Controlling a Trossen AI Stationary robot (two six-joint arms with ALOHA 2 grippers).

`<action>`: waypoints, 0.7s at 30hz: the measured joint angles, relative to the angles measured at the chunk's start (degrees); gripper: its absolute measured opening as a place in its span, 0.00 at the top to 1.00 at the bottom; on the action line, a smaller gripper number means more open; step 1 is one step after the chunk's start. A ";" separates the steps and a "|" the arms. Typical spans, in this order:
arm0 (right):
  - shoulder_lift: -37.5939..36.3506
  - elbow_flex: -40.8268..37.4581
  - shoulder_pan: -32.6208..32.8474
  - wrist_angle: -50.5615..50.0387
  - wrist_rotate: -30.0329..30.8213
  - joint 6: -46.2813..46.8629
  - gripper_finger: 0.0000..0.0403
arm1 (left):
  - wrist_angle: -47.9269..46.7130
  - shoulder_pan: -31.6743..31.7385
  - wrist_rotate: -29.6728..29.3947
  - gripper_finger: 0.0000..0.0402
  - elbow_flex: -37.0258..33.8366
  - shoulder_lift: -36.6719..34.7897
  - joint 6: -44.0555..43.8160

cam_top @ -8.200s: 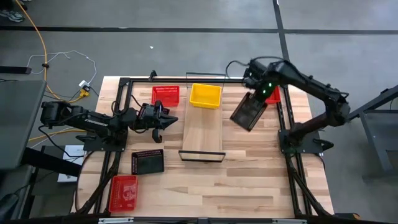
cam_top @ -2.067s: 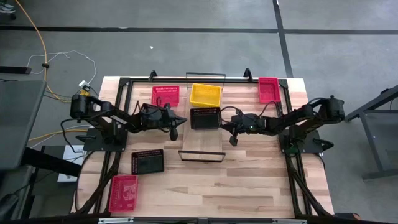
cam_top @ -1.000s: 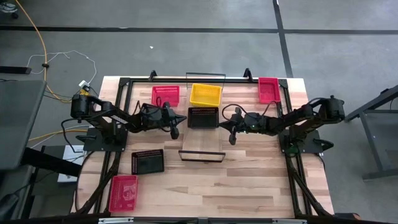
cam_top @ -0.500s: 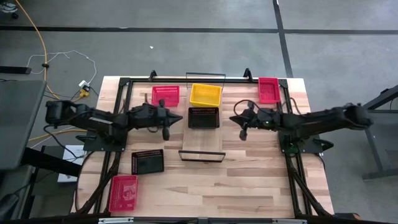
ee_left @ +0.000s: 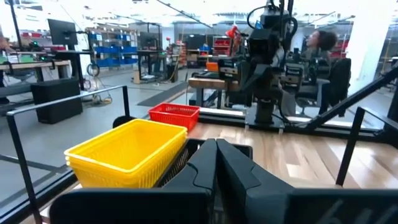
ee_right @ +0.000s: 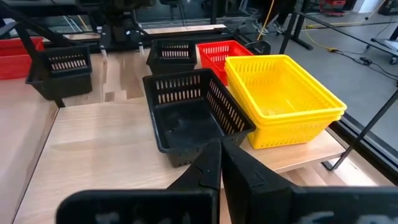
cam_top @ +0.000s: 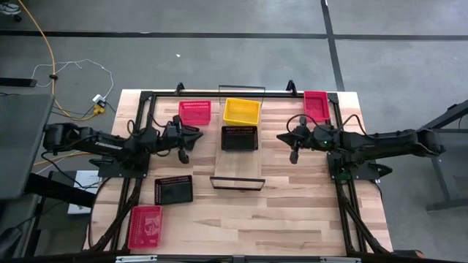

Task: Stack baskets on shelf by color
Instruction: Stack the top black bin on the black bin on the shelf

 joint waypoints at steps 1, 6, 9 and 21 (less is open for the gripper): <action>0.06 0.01 0.01 0.10 0.10 -0.01 1.00 | -0.08 0.00 0.00 1.00 0.00 0.00 0.00; 0.07 -0.01 0.01 0.09 1.95 0.00 1.00 | -1.96 0.00 0.27 1.00 0.00 0.02 -1.15; 0.07 -0.01 -0.01 0.12 1.99 0.00 1.00 | -2.27 0.00 0.41 1.00 0.00 0.02 -1.50; 0.09 -0.01 0.01 0.14 2.00 -0.03 1.00 | -1.21 0.00 -3.27 0.99 0.18 0.04 -1.99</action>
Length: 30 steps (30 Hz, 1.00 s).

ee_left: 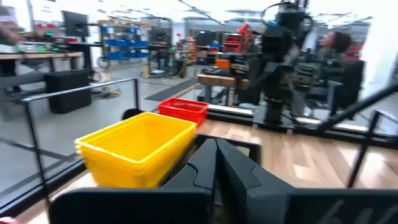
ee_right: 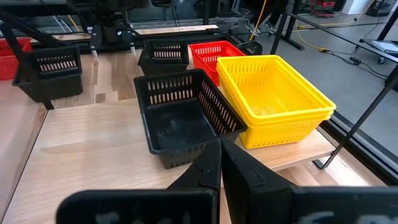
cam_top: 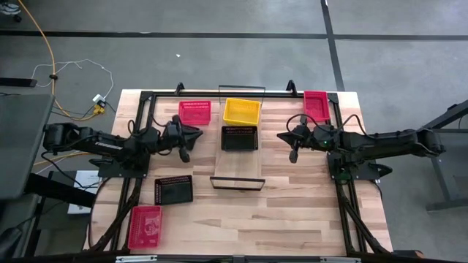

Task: Stack baskets on shelf by color
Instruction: Stack the top black bin on the black bin on the shelf

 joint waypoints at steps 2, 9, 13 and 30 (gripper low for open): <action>0.00 -0.01 -0.02 0.00 0.01 -0.24 1.00 | -1.09 0.00 -1.75 0.97 0.67 0.00 -0.16; 0.00 -0.02 -0.01 -0.18 0.01 -0.31 1.00 | -34.87 2.21 -7.28 0.75 16.19 0.07 -1.82; 0.00 -0.02 -0.02 -0.96 0.01 -0.39 1.00 | -61.80 3.85 -16.02 0.60 27.98 2.32 -8.19; 0.04 -0.04 -0.01 -2.89 0.01 0.00 1.00 | -90.91 8.99 -26.07 0.43 26.27 2.69 -34.93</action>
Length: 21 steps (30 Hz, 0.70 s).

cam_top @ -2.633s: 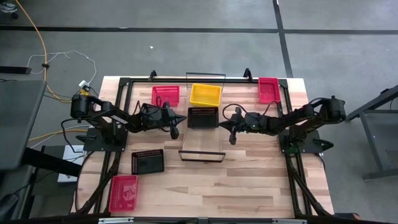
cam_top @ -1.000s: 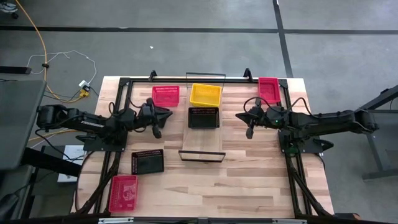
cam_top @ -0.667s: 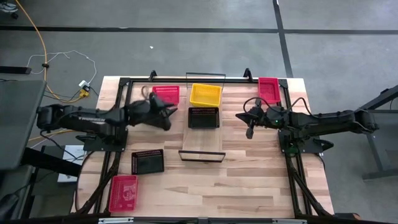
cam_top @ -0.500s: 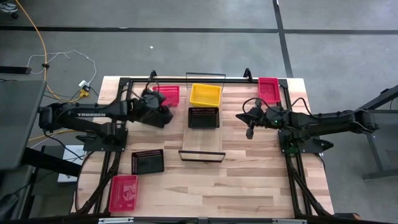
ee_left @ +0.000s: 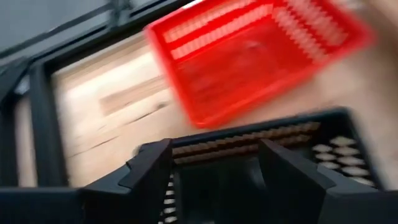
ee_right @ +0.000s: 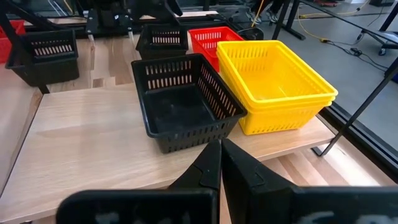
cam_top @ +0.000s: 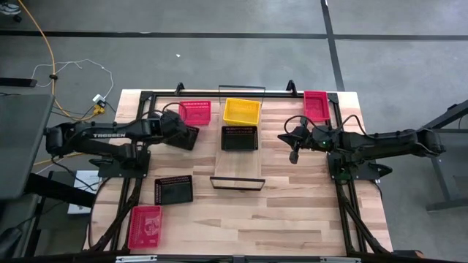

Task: Stack baskets on shelf by color
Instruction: Stack the top black bin on the black bin on the shelf

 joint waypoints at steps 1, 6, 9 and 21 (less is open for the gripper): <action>0.00 0.00 -0.01 0.00 0.00 0.02 1.00 | 0.00 1.21 -0.07 0.43 -0.45 0.00 -0.50; -0.01 0.00 0.00 0.00 0.00 0.56 1.00 | 0.04 6.81 -0.08 0.43 -2.16 0.00 -0.68; -0.01 0.00 0.01 0.00 0.00 0.69 1.00 | -0.12 9.24 0.25 0.43 -3.44 0.00 -0.67; 0.00 0.00 0.01 0.02 0.01 1.11 1.00 | -0.46 12.49 7.74 0.43 -5.84 0.00 -0.59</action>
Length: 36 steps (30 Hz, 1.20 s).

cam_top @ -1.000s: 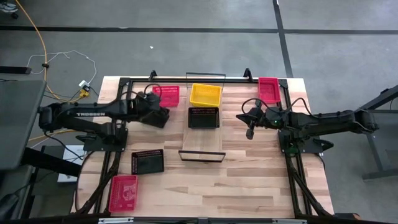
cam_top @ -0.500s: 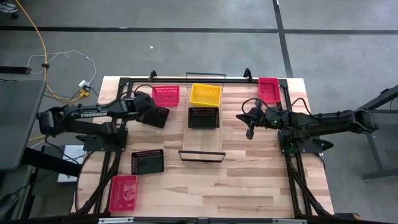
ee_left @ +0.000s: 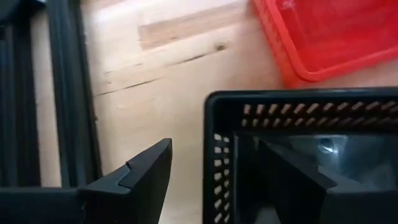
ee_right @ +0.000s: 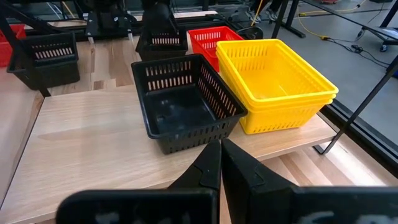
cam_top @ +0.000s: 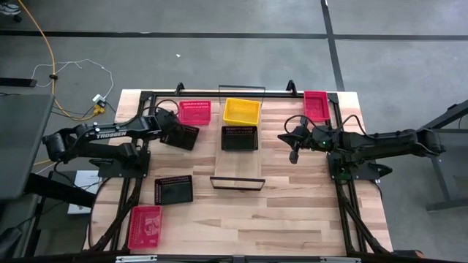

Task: Stack baskets on shelf by color
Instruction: Stack the top black bin on the black bin on the shelf

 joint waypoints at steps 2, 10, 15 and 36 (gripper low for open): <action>-0.02 0.00 0.00 0.00 -0.01 0.00 1.00 | 0.06 0.00 1.30 0.44 0.00 0.00 0.81; -0.02 0.00 -0.02 0.00 -0.01 0.00 1.00 | -0.09 -0.02 2.83 0.56 0.00 0.00 2.49; -0.01 0.00 0.00 0.02 0.01 0.00 1.00 | -0.64 -0.02 3.22 0.73 0.00 0.00 3.18; -0.02 0.00 0.00 0.02 -0.06 1.63 1.00 | -4.46 -14.25 2.77 1.00 14.03 -19.85 6.44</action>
